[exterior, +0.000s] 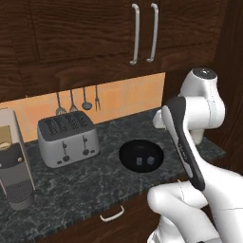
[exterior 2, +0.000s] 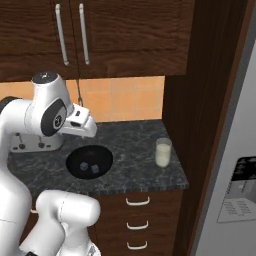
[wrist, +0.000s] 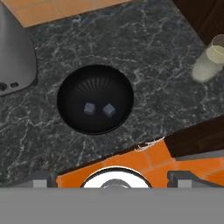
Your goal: Grab a lemon wedge from the fridge and one ice cube from the ice bowl, and put them in the glass of lemonade.
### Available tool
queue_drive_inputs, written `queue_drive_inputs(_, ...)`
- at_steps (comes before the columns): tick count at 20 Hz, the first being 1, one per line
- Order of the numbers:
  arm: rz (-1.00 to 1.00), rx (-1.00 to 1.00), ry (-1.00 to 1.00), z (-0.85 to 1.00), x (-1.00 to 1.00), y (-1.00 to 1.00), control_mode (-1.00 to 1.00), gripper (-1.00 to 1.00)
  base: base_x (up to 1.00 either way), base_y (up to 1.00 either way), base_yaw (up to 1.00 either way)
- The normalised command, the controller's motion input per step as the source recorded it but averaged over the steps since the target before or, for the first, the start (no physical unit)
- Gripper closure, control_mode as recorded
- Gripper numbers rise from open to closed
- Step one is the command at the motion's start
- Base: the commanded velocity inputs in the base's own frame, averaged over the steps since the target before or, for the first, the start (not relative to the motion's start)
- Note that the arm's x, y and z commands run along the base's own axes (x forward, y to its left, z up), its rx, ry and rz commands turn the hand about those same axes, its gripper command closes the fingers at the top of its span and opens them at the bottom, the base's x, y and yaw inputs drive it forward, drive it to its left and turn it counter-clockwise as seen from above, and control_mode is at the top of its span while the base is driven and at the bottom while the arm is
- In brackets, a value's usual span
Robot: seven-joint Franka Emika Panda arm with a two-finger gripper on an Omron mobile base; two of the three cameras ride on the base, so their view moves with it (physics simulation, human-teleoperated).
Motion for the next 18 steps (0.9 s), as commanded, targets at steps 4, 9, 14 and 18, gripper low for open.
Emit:
queue_drive_inputs(4,0.0,0.0,0.25,-0.72,0.05,0.04,-1.0,-1.0,0.0,0.0,0.0)
queue_drive_inputs(9,0.01,0.0,0.2,-0.71,0.31,0.01,-1.0,-1.0,0.0,0.0,0.0)
queue_drive_inputs(14,-0.01,0.0,-0.08,-0.67,0.35,0.0,-1.0,-1.0,0.0,0.0,0.0)
queue_drive_inputs(18,0.0,0.0,-0.16,-0.61,0.63,0.24,-1.0,-1.0,0.0,0.0,0.0)
